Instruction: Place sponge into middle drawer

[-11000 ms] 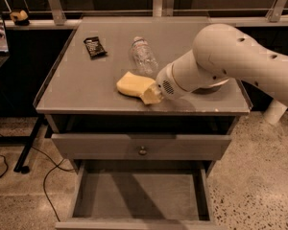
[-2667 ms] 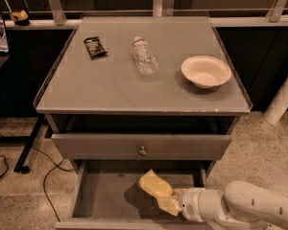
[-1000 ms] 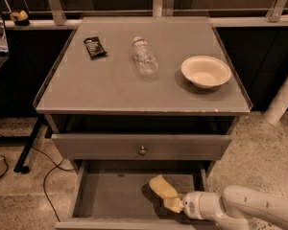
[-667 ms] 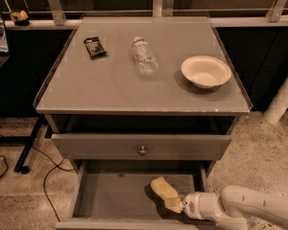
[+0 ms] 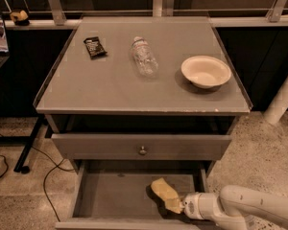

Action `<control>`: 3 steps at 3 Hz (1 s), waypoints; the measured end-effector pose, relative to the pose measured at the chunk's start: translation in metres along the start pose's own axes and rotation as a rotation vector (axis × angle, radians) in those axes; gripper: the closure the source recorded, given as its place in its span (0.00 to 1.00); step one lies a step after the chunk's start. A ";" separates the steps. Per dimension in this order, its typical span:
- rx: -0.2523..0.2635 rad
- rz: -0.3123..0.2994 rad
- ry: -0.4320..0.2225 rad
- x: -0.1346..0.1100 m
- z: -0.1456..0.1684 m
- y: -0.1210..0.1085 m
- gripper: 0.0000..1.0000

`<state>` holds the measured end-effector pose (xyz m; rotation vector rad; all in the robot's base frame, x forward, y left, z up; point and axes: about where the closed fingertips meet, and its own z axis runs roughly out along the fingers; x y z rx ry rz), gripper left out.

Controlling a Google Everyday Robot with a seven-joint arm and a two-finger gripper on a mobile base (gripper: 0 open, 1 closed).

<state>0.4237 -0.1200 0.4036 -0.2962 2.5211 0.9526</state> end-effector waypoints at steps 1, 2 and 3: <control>0.000 0.000 0.000 0.000 0.000 0.000 0.58; 0.000 0.000 0.000 0.000 0.000 0.000 0.35; 0.000 0.000 0.000 0.000 0.000 0.000 0.11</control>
Offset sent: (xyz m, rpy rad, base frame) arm 0.0000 0.0000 0.0000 0.0000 0.0000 0.0000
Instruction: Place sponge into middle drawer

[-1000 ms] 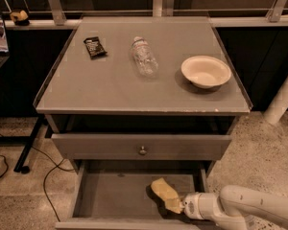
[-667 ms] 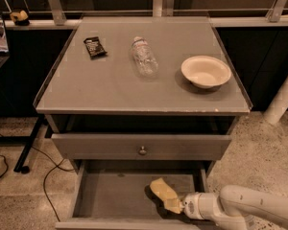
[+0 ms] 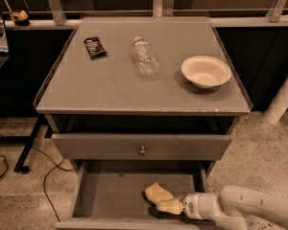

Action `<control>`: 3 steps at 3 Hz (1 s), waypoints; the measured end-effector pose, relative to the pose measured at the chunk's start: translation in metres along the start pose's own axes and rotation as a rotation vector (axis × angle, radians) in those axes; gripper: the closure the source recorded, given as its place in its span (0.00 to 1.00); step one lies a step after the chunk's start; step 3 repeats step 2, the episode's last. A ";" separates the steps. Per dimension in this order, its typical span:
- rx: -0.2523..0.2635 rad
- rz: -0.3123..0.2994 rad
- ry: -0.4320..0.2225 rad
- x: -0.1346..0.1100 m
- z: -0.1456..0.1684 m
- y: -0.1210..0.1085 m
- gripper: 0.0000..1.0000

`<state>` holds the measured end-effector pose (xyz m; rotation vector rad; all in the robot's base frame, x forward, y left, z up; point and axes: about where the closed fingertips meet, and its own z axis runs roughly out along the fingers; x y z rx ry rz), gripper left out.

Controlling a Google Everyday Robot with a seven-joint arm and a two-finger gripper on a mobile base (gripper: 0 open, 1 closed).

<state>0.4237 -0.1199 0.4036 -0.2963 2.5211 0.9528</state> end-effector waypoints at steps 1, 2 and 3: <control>0.000 0.000 0.000 0.000 0.000 0.000 0.00; 0.000 0.000 0.000 0.000 0.000 0.000 0.00; 0.000 0.000 0.000 0.000 0.000 0.000 0.00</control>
Offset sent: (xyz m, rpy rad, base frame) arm 0.0000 0.0000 0.0000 0.0000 0.0000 0.0000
